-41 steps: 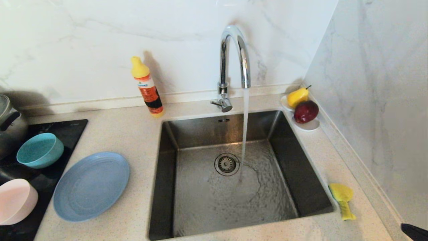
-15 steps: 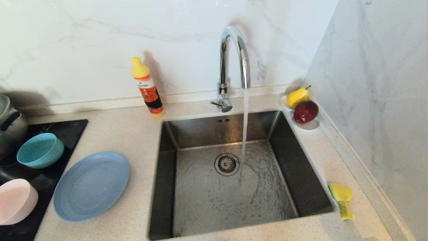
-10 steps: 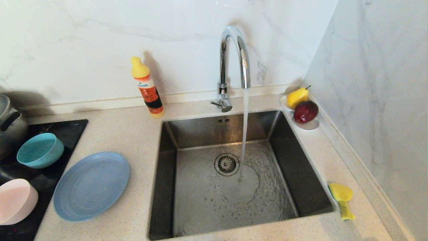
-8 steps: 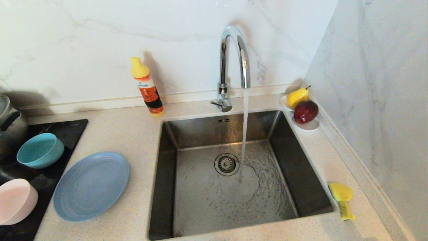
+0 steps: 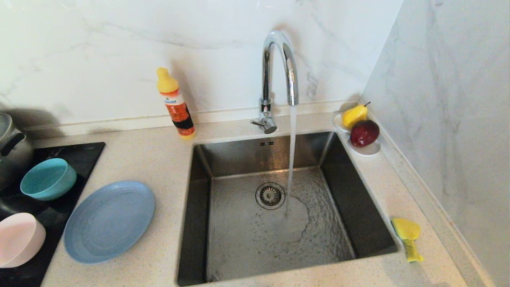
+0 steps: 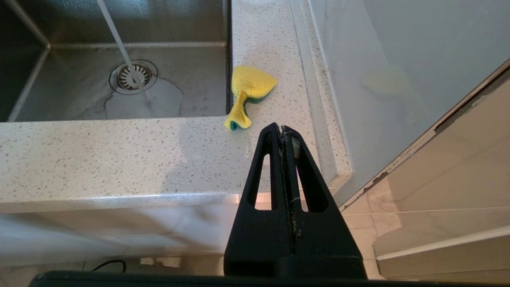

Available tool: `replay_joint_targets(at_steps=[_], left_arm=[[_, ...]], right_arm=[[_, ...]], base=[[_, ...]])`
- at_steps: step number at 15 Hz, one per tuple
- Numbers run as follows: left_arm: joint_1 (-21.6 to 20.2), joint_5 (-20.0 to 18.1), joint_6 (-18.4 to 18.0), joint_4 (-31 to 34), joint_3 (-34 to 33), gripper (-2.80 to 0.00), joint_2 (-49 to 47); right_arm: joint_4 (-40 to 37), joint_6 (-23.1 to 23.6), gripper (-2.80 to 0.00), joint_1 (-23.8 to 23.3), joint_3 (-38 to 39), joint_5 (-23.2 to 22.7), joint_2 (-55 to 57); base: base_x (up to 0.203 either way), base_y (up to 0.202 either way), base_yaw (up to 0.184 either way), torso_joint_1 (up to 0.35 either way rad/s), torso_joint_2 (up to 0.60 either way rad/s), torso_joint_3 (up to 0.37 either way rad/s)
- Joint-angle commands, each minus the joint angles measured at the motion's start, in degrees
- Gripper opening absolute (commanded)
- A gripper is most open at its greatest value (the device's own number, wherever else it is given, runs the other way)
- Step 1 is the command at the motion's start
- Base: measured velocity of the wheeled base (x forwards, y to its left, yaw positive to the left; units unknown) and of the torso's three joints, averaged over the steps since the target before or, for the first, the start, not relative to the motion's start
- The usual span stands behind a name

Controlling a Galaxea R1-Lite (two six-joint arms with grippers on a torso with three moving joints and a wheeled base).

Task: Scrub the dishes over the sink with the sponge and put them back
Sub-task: Turn off the faucet

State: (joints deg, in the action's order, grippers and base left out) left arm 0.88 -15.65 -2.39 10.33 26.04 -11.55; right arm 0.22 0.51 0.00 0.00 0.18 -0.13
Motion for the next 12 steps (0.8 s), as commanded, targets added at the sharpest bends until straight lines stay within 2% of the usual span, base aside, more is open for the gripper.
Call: replay_joint_targets(at_steps=[1, 3, 6, 9, 12], left_arm=[[0.28, -7.39, 2.47, -0.30, 7.58, -2.80, -18.05], [0.40, -14.44, 4.50, -4.51, 10.41, -2.80, -31.13], [2.18, -23.58, 7.46, -15.00, 13.13, -2.80, -49.02], [7.95, -27.75, 12.96, -28.19, 15.79, -2.80, -63.54], [13.61, -29.02, 17.91, -42.78, 17.66, -2.80, -75.77]], right_arm=[[0.04, 0.02, -2.80, 0.00, 0.00, -0.01, 0.13], [0.04, 0.02, -2.80, 0.00, 0.00, -0.01, 0.13], [0.04, 0.02, -2.80, 0.00, 0.00, -0.01, 0.13], [0.04, 0.02, -2.80, 0.00, 0.00, -0.01, 0.13], [0.04, 0.02, -2.80, 0.00, 0.00, -0.01, 0.13]], base=[[0.000, 0.000, 0.000, 0.000, 0.00, 0.000], [0.000, 0.000, 0.000, 0.000, 0.00, 0.000], [0.000, 0.000, 0.000, 0.000, 0.00, 0.000], [0.000, 0.000, 0.000, 0.000, 0.00, 0.000], [0.000, 0.000, 0.000, 0.000, 0.00, 0.000]])
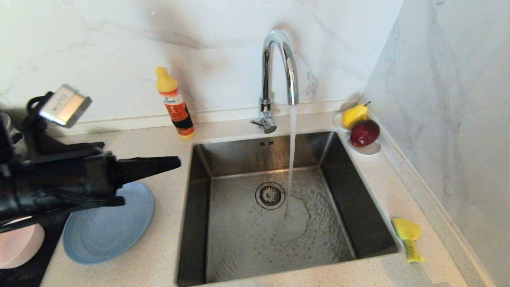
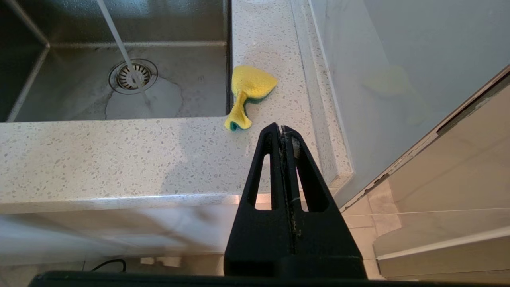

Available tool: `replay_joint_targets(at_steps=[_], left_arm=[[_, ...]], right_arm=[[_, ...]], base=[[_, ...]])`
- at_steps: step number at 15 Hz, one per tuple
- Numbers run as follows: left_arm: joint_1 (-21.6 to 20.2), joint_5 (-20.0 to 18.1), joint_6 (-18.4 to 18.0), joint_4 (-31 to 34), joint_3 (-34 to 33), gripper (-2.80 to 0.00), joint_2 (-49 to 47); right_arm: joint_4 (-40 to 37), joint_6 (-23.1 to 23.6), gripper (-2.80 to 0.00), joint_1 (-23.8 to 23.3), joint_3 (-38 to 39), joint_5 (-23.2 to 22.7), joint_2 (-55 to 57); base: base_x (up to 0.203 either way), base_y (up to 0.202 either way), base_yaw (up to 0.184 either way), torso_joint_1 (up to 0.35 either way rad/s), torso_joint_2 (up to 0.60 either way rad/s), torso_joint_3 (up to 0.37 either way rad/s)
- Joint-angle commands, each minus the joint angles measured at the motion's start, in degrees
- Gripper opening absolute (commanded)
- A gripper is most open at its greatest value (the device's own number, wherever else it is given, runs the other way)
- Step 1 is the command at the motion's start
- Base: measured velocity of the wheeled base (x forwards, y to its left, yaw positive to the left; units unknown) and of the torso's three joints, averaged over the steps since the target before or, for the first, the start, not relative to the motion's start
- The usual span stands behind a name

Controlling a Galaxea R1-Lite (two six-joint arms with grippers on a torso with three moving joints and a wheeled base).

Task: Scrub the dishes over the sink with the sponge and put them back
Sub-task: Turn off the faucet

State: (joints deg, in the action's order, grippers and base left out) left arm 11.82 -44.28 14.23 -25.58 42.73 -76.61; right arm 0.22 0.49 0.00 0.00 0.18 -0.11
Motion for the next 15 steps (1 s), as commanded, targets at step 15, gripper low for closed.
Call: replay_joint_targets(at_steps=[15], left_arm=[[9.79, 6.45, 14.57, -36.19, 17.75, -2.80, -45.36]], right_arm=[[0.04, 0.04, -2.80, 0.00, 0.00, -0.01, 0.11]], base=[[0.000, 0.000, 0.000, 0.000, 0.00, 0.000]])
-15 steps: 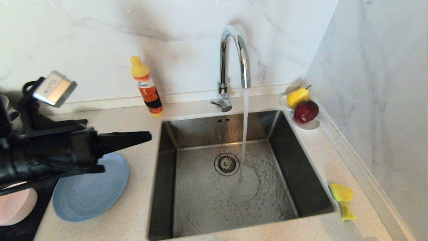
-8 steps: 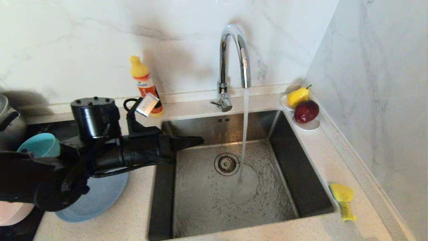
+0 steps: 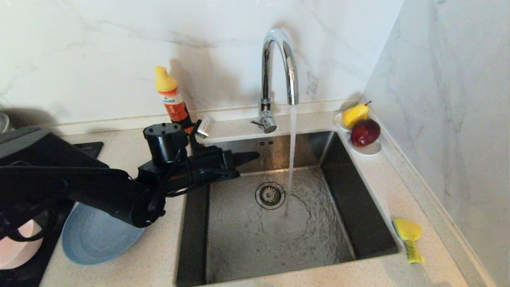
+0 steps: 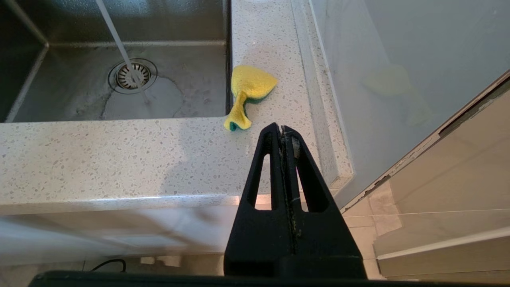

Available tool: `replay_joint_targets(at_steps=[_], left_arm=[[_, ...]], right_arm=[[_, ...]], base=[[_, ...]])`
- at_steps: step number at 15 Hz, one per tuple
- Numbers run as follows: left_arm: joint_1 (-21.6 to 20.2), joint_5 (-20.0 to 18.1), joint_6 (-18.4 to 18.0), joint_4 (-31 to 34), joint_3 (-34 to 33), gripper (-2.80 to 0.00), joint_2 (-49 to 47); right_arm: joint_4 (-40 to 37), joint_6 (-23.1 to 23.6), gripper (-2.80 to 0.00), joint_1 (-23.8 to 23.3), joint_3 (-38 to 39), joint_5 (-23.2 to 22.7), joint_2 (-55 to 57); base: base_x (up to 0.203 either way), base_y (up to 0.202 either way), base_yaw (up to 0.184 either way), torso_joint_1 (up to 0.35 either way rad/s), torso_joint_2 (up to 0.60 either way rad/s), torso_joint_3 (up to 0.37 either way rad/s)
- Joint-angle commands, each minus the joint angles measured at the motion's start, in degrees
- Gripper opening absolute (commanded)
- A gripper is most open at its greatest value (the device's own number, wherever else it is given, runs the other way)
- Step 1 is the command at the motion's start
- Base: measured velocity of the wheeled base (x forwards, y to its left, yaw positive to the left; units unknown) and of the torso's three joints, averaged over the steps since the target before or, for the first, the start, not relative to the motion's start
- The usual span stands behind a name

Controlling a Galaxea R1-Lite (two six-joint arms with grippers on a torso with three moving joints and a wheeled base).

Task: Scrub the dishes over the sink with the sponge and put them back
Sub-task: Turn off the faucet

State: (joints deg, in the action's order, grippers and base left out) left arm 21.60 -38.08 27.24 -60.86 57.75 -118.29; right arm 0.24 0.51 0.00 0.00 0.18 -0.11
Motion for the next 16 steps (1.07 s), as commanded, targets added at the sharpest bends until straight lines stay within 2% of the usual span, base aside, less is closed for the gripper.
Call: replay_joint_targets(at_steps=[1, 3, 6, 10, 13, 16], left_arm=[[-0.04, 0.46, 2.90, -1.19, 4.58, -2.80, -4.63], [-0.06, 0.62, 4.99, -1.29, 7.67, -2.80, -6.49], [-0.12, 0.78, 5.85, -1.33, 11.80, -2.80, -8.49], [-0.16, 5.83, 9.52, -0.90, 18.44, -2.80, -11.78], [-0.16, 6.82, 11.98, -0.36, 21.51, -2.80, -12.36], [-0.16, 10.40, 12.61, 3.61, 24.49, -2.80, -12.64]], right_arm=[[0.02, 0.02, -2.80, 0.00, 0.00, -0.01, 0.11], [0.02, 0.02, -2.80, 0.00, 0.00, -0.01, 0.11], [0.02, 0.02, -2.80, 0.00, 0.00, -0.01, 0.11], [0.02, 0.02, -2.80, 0.00, 0.00, -0.01, 0.11], [0.02, 0.02, -2.80, 0.00, 0.00, -0.01, 0.11], [0.02, 0.02, -2.80, 0.00, 0.00, -0.01, 0.11]], base=[[0.000, 0.000, 0.000, 0.000, 0.00, 0.000], [0.000, 0.000, 0.000, 0.000, 0.00, 0.000], [0.000, 0.000, 0.000, 0.000, 0.00, 0.000], [0.000, 0.000, 0.000, 0.000, 0.00, 0.000], [0.000, 0.000, 0.000, 0.000, 0.00, 0.000], [0.000, 0.000, 0.000, 0.000, 0.00, 0.000]])
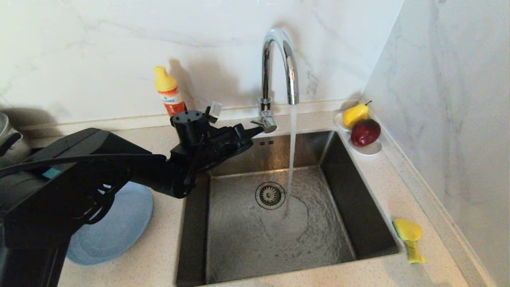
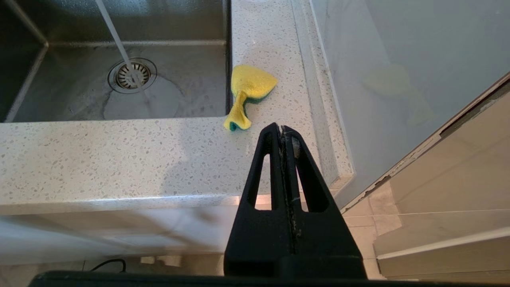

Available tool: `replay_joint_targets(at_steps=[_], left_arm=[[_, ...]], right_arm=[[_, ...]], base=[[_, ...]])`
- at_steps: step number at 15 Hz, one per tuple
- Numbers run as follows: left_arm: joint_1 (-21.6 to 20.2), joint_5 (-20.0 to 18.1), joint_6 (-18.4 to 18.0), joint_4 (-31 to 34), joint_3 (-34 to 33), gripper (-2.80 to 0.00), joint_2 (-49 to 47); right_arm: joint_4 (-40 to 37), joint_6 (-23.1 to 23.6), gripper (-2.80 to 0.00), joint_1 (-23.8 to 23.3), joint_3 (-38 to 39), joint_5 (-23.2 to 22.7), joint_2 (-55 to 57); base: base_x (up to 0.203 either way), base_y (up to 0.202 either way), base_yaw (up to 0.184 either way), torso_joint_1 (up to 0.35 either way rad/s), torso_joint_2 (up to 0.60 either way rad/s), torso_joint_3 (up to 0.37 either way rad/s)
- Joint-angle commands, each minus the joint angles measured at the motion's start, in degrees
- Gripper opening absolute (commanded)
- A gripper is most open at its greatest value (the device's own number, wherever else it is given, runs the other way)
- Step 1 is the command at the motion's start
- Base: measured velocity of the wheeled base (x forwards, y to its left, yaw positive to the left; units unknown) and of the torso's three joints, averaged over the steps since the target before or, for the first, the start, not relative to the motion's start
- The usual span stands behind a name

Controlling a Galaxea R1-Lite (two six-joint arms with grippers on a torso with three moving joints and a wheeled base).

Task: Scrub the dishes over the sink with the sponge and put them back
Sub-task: Turn off the faucet

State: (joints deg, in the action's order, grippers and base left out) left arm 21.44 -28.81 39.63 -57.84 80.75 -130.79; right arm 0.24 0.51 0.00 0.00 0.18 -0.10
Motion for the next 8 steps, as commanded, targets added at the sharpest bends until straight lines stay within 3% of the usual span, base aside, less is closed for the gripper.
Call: replay_joint_targets(at_steps=[1, 8], left_arm=[[0.00, 2.51, 0.27, 1.24, 2.26, -2.80, -0.65], [0.00, 4.41, 0.73, 5.70, 7.34, -2.80, -1.26]], right_arm=[[0.02, 0.02, -2.80, 0.00, 0.00, -0.01, 0.10], [0.02, 0.02, -2.80, 0.00, 0.00, -0.01, 0.10]], base=[[0.000, 0.000, 0.000, 0.000, 0.00, 0.000], [0.000, 0.000, 0.000, 0.000, 0.00, 0.000]])
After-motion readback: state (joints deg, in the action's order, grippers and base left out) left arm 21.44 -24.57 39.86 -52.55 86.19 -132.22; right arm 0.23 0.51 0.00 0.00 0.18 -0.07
